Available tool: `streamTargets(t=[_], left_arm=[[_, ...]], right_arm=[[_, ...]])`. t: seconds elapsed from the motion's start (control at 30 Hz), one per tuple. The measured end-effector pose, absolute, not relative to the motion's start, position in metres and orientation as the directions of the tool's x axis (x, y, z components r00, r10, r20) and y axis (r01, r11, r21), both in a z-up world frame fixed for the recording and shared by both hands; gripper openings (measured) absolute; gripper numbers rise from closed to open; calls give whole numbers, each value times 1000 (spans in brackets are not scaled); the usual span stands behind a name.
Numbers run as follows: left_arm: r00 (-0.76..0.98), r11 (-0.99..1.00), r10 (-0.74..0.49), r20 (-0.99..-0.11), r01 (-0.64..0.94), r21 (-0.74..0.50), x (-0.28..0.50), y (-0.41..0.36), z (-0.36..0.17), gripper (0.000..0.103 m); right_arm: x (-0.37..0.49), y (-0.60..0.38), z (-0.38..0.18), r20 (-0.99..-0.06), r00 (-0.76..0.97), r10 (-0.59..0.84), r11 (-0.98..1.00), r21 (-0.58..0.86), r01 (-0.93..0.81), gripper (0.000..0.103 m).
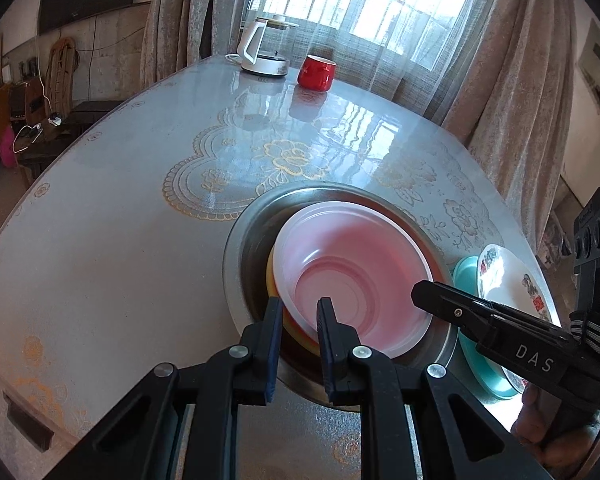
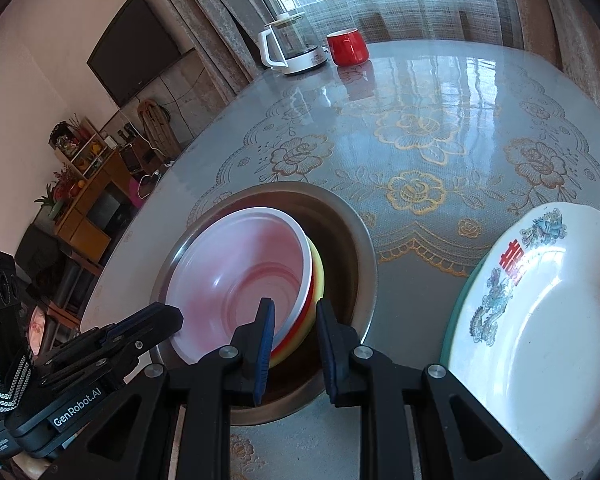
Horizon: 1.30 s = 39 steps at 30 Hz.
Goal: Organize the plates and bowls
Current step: 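Press the pink bowl down into the steel bowl with both grippers, then open both grippers and grip the steel bowl rim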
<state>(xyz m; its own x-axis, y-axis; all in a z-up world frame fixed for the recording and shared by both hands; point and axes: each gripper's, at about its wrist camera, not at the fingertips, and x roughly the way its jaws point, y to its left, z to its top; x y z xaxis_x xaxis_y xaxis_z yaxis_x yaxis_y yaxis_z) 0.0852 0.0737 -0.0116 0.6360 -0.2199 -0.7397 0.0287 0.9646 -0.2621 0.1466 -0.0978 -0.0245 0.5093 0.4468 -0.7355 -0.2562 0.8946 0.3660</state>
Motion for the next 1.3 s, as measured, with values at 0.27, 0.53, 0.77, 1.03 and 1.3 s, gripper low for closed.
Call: streamTargets(t=[0.27, 0.53, 0.77, 1.03, 1.3], left_arm=[[640, 969, -206, -741, 27, -246, 84, 70, -12, 18], [641, 971, -200, -741, 28, -238, 83, 69, -12, 19], [643, 971, -199, -740, 30, -236, 82, 68, -12, 19], [650, 970, -202, -733, 28, -243, 79, 69, -10, 19], [659, 967, -204, -724, 23, -252, 77, 71, -7, 19]], right_arm=[[148, -96, -26, -736, 511, 444, 896, 361, -259, 21], [145, -97, -25, -734, 515, 444, 896, 359, -260, 21], [141, -98, -25, -728, 515, 453, 892, 366, -266, 21], [135, -105, -25, -709, 525, 471, 882, 388, -268, 21], [130, -112, -22, -691, 533, 488, 872, 408, -269, 21]])
